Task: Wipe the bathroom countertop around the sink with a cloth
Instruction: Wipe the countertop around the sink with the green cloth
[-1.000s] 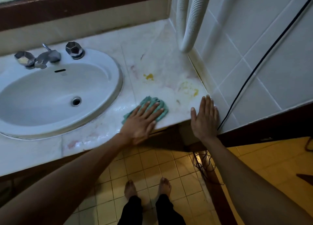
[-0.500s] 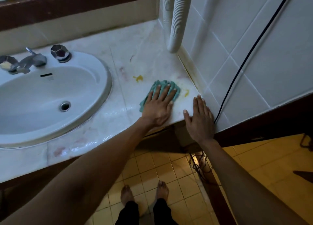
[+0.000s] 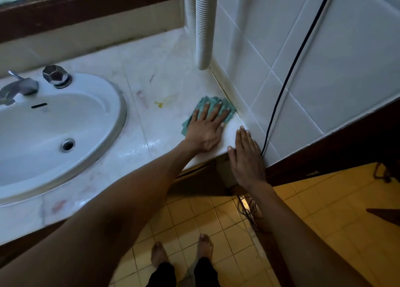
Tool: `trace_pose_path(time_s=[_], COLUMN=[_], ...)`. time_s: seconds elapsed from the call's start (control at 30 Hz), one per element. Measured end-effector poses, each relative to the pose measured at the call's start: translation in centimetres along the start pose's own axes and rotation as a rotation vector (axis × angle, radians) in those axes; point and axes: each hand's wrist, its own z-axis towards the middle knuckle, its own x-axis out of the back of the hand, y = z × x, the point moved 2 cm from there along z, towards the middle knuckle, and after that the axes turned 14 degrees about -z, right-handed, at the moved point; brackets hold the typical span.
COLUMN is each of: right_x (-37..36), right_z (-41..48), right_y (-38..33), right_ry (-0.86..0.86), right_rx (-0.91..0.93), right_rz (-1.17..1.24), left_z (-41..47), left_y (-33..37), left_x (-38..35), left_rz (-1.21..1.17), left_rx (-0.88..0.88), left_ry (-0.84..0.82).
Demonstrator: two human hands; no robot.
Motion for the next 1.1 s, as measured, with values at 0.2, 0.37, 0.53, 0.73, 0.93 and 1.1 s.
trace_pose_path(time_s=[0.2, 0.37, 0.53, 0.73, 0.93, 1.1], right_x=[0.4, 0.2, 0.8, 0.6, 0.4, 1.0], right_z=[-0.1, -0.1, -0.4, -0.7, -0.5, 0.0], right_y=[0.4, 0.6, 0.8, 1.1, 0.3, -0.3], right_ry=[-0.004, 0.01, -0.013, -0.01, 0.02, 0.031], right_rx=[-0.004, -0.016, -0.034, -0.031, -0.075, -0.094], right_rz=[0.09, 0.113, 0.158, 0.142, 0.113, 0.095], left_z=[-3.9, 1.1, 0.5, 2.5, 6.9, 6.2], left_y=[-4.9, -2.4, -0.7, -2.2, -4.3, -2.4], left_x=[1.7, 1.3, -0.1, 0.9, 2.8, 1.7], left_rz=[0.109, 0.011, 0.047, 0.068, -0.002, -0.004], left_rx=[-0.388, -0.046, -0.149, -0.274, 0.0, 0.089], left_ry=[-0.17, 0.005, -0.07, -0.094, 0.04, 0.078])
